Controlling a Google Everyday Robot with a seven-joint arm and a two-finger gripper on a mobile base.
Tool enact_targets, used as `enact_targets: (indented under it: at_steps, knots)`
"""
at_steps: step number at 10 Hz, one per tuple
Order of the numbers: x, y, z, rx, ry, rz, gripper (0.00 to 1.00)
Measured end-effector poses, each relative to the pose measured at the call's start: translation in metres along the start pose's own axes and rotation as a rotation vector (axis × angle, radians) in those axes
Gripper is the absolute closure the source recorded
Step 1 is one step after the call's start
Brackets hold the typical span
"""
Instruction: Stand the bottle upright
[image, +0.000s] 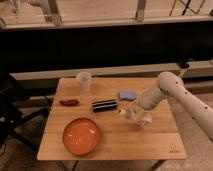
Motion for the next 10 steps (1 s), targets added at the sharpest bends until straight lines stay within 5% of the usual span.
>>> enact_targets:
  at_steps: [10]
  knots:
    - [0.0002,0.0032,-0.0066,-0.057,-0.163,-0.018,1.0]
